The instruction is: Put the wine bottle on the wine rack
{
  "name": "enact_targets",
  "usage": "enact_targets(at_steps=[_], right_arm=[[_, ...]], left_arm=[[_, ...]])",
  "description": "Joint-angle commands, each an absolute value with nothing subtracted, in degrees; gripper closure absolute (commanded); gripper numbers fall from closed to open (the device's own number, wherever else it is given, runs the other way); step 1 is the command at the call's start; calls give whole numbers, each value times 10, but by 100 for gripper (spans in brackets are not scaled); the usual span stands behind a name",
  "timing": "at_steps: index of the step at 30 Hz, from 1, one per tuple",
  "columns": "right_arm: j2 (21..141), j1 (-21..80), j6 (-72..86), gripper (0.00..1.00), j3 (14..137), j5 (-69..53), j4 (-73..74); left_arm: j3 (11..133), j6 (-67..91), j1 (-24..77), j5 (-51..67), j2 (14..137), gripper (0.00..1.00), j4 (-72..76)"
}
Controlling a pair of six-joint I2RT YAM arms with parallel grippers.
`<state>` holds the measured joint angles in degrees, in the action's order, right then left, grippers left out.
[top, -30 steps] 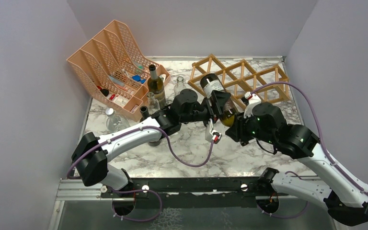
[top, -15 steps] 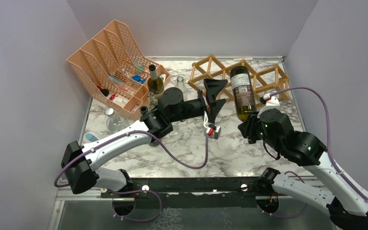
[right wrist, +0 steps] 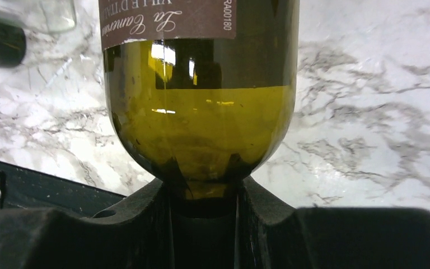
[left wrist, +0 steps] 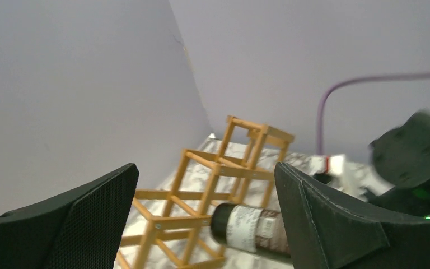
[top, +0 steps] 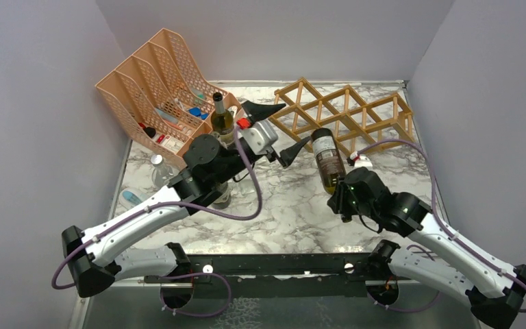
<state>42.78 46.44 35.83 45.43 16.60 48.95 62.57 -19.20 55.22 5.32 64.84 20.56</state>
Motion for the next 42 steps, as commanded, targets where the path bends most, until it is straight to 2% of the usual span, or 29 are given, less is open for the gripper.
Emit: enact_targets(at_steps=[1, 4, 8, 16, 21, 28, 42], right_arm=[[447, 465, 382, 99, 417, 130, 356], [470, 464, 398, 99, 385, 134, 316], [495, 465, 425, 99, 359, 167, 279], [545, 465, 435, 99, 349, 191, 220], [587, 465, 457, 99, 364, 212, 210], [615, 465, 453, 99, 369, 241, 170], [706, 459, 437, 99, 427, 265, 133]], left_arm=[[624, 58, 555, -13, 605, 5, 120], [637, 131, 555, -53, 594, 7, 19], [630, 169, 555, -81, 575, 7, -42], [621, 187, 554, -104, 553, 6, -83], [642, 182, 554, -104, 561, 1, -104], [659, 184, 554, -121, 569, 1, -123], [689, 121, 554, -70, 588, 1, -173]])
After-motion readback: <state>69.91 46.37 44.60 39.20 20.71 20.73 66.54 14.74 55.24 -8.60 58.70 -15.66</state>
